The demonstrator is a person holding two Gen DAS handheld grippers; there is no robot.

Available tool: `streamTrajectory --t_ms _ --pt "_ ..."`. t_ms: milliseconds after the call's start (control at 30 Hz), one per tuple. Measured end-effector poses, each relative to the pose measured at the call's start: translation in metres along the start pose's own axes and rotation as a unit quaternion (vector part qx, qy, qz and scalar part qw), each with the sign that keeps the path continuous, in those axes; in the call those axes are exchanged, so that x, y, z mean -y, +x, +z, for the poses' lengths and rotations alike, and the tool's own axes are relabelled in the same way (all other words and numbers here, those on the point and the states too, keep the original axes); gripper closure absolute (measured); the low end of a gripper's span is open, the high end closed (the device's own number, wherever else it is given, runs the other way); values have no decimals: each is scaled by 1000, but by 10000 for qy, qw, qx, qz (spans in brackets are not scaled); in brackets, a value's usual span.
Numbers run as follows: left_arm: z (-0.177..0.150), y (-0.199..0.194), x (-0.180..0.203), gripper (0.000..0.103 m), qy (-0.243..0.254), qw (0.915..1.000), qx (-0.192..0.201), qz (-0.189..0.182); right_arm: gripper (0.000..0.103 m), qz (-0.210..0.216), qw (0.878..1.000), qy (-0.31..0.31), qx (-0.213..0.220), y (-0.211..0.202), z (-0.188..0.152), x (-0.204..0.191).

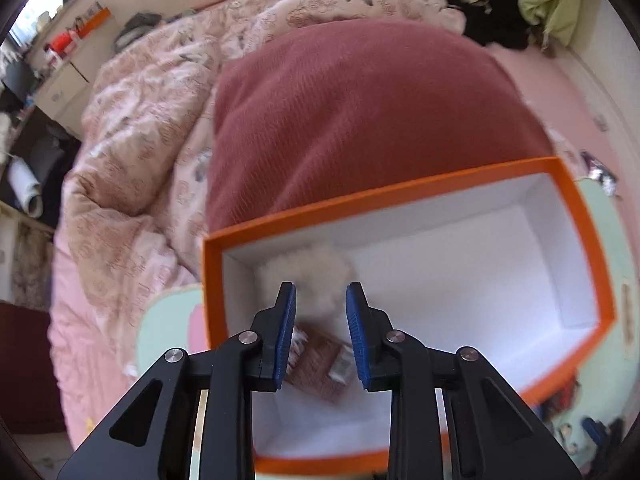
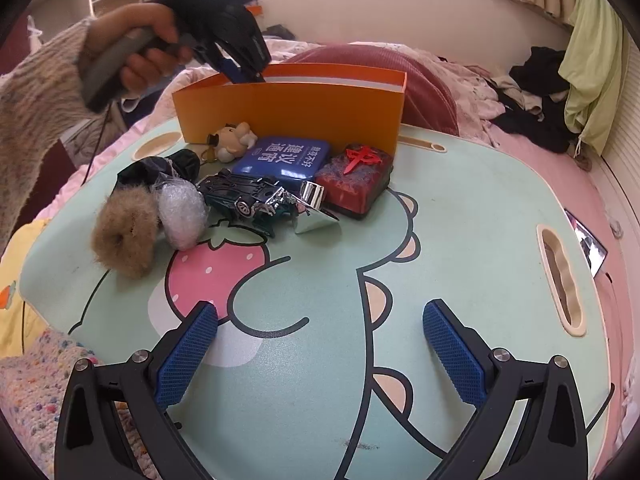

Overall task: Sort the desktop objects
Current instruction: 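Reach the left gripper into the box and grasp the white fluffy pompom, then carry the white pompom out with the left gripper and release it by the blue tin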

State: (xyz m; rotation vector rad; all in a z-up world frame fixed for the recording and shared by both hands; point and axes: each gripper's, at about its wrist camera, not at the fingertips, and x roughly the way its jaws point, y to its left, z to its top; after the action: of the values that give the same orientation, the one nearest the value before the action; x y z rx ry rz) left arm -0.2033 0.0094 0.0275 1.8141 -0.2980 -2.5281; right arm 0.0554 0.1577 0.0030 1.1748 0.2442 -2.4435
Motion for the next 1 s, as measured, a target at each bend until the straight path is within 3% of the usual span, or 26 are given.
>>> streamTrajectory --t_ms 67,167,233,300,400,533,667,867,1000 --pt "4 9 3 76 52 9997 -64 229 1 6 10000 1 4 1 0 0" --pt "5 21 8 74 89 9993 -307 184 0 12 10000 -1 8 1 1 0" --pt "4 24 17 61 326 9985 -287 339 1 12 10000 -1 9 1 1 0" --pt "2 26 27 61 595 9963 -262 560 0 12 10000 1 8 1 1 0" --pt "2 24 27 87 671 9939 -182 860 1 17 10000 1 11 1 1 0" --pt "4 2 5 94 290 9995 -83 71 0 21 10000 3 13 1 1 1" --pt "-5 -46 -4 94 74 9978 394 -533 0 19 10000 3 14 2 1 1" --pt "-54 -134 3 94 346 9775 1166 -1726 0 15 10000 2 14 2 2 1" --pt "-102 -151 33 93 932 9693 1085 -2001 0 19 10000 2 14 2 2 1"
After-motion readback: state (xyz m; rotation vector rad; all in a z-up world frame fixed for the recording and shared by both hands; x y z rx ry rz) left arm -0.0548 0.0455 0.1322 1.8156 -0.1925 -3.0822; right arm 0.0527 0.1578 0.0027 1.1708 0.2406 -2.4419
